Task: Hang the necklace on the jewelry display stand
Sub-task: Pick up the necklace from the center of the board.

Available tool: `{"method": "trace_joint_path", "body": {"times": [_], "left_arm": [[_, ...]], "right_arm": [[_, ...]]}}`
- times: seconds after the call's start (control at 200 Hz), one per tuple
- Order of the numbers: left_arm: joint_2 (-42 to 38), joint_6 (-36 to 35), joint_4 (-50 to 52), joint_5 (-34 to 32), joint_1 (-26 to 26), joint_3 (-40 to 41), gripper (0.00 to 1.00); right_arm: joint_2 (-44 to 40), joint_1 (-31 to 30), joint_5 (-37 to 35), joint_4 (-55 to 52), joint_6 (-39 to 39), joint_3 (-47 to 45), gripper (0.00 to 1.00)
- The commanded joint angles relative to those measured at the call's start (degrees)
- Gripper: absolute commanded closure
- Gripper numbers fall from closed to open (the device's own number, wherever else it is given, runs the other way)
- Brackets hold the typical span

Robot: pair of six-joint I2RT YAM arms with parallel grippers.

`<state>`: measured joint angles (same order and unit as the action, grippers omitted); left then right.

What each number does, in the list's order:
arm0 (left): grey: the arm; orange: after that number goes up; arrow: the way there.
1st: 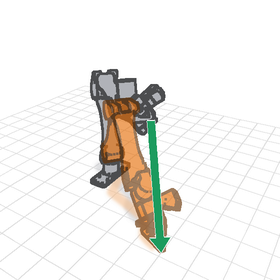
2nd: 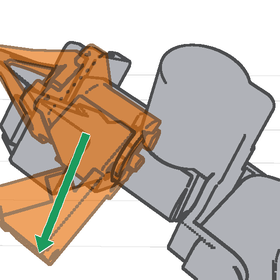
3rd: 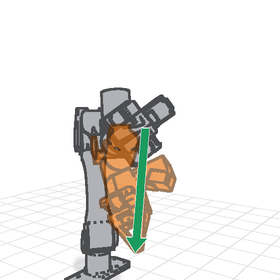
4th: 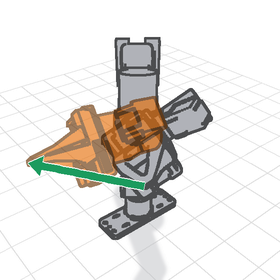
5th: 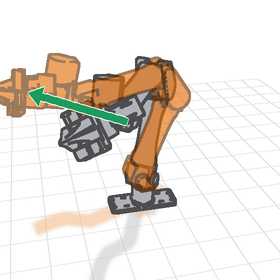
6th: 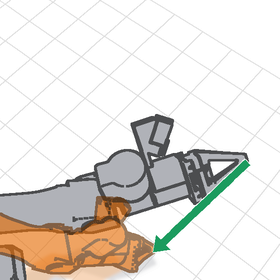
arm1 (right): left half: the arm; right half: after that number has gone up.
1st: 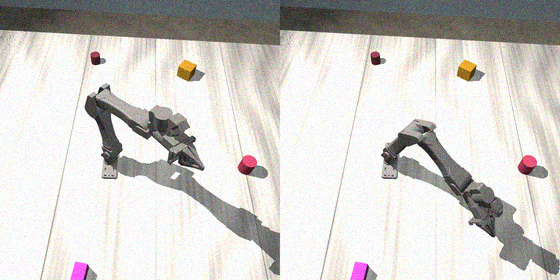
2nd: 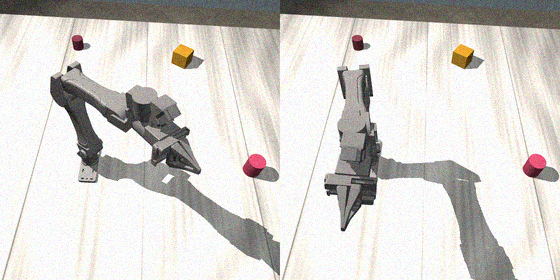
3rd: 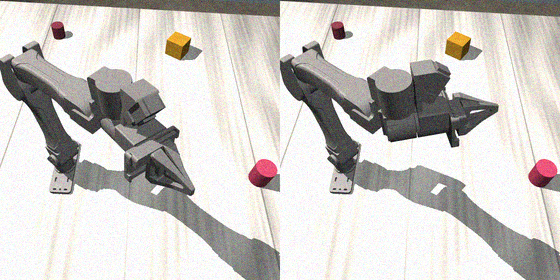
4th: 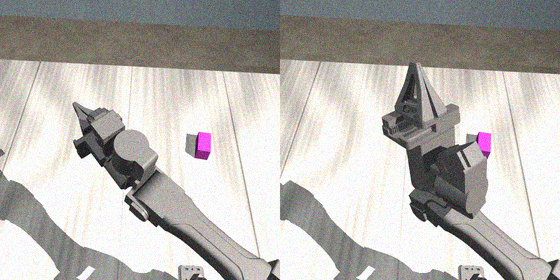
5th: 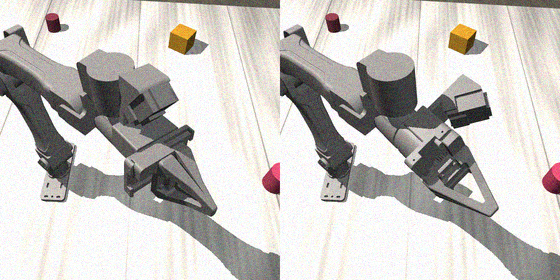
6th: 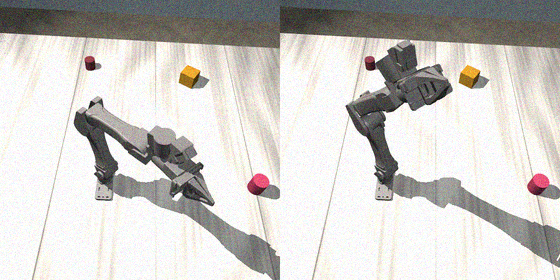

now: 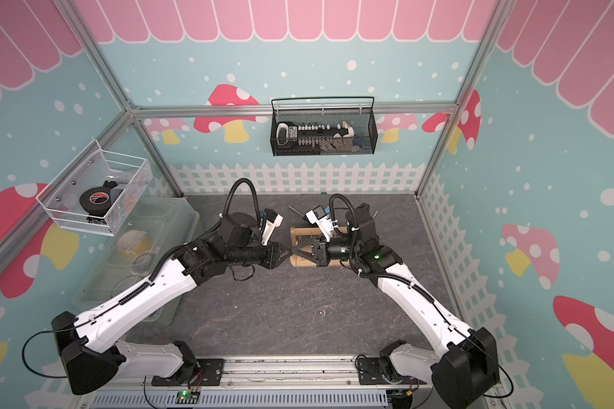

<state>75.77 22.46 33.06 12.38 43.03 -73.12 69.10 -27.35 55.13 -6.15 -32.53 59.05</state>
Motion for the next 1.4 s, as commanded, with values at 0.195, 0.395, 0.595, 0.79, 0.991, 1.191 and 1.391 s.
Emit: {"method": "trace_joint_path", "body": {"times": [0.195, 0.395, 0.595, 0.79, 0.991, 1.191, 1.391], "left_arm": [[-2.7, -2.3, -5.5, 0.9, 0.2, 1.7, 0.68], [-4.3, -2.5, -5.5, 1.7, 0.5, 3.5, 0.70], [-5.2, -2.9, -6.9, 2.8, 1.5, 4.9, 0.75], [-4.8, -1.4, -11.0, 1.5, 2.3, 6.4, 0.76], [-4.2, -1.3, -12.9, -1.2, 3.6, 6.4, 0.76], [-3.8, -1.5, -13.4, -4.3, 4.5, 6.3, 0.77], [-3.0, -1.9, -13.9, -7.5, 5.6, 6.4, 0.82]], "right_arm": [[0.6, 0.4, 2.2, -0.2, -2.0, 2.2, 1.00], [0.8, 0.6, -0.4, -1.1, -2.4, 2.6, 1.00], [0.9, 0.6, -4.0, -3.2, -2.2, 3.4, 1.00], [0.9, 0.6, -6.1, -3.5, -2.6, 3.4, 1.00], [0.8, 0.5, -7.8, -3.7, -3.3, 3.3, 1.00], [0.6, 0.5, -8.9, -3.8, -4.0, 3.2, 1.00], [0.3, 0.5, -9.3, -1.7, -7.0, 2.9, 1.00]]}}
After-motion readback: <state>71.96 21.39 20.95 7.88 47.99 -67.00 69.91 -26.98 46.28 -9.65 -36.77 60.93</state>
